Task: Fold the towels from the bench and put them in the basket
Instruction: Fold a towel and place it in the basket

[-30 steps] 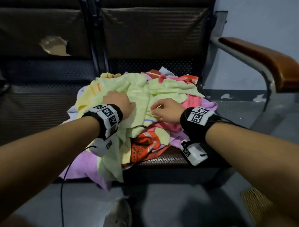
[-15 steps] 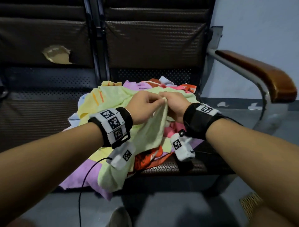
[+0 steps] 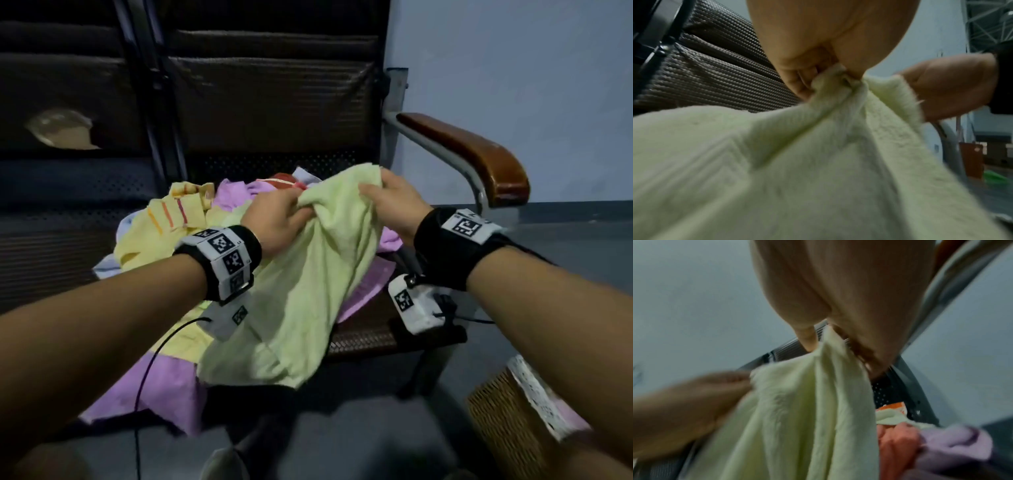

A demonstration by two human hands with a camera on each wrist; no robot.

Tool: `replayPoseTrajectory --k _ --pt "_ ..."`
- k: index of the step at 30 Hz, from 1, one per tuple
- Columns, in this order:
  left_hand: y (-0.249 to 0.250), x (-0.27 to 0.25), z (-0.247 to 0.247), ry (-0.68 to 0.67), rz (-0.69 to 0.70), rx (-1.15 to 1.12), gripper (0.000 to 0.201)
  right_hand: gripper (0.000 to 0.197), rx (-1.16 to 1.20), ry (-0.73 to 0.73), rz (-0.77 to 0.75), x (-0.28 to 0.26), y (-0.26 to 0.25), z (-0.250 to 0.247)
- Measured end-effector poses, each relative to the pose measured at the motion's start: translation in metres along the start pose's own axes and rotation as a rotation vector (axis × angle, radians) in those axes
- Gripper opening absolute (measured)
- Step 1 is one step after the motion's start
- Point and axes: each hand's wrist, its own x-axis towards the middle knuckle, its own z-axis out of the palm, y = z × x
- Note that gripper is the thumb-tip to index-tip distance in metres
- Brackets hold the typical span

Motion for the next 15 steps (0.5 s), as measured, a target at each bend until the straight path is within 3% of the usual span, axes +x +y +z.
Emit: replayPoseTrajectory --k 1,3,5,7,9,11,15 --pt "0.007 0.007 0.001 0.053 -0.007 -0.005 0.016 0.023 -0.169 0.022 0.011 -0.003 0.005 -0.004" --pt "0.023 0.018 0.004 0.149 -0.065 -0.026 0.03 0.061 -0.444 0.113 0.045 -0.012 0.015 -0.006" --pt "0.037 0.027 0.008 0.199 -0.145 -0.109 0.035 0.071 -0.473 0.135 0.001 -0.022 0.017 -0.002" --pt "0.048 0.032 0.012 0.222 -0.192 -0.241 0.037 0.062 -0.4 -0.052 -0.002 -0.03 0.019 0.003" --pt "0.058 0.035 0.014 0.18 -0.207 -0.452 0.034 0.04 -0.362 -0.211 0.02 -0.035 0.026 0.007" --pt "0.063 0.036 0.016 0.126 -0.202 -0.586 0.026 0.025 -0.336 -0.176 0.023 -0.031 0.034 0.005" --pt "0.051 0.036 0.011 0.145 -0.2 -0.446 0.026 0.015 -0.203 0.01 0.032 -0.021 0.034 -0.012"
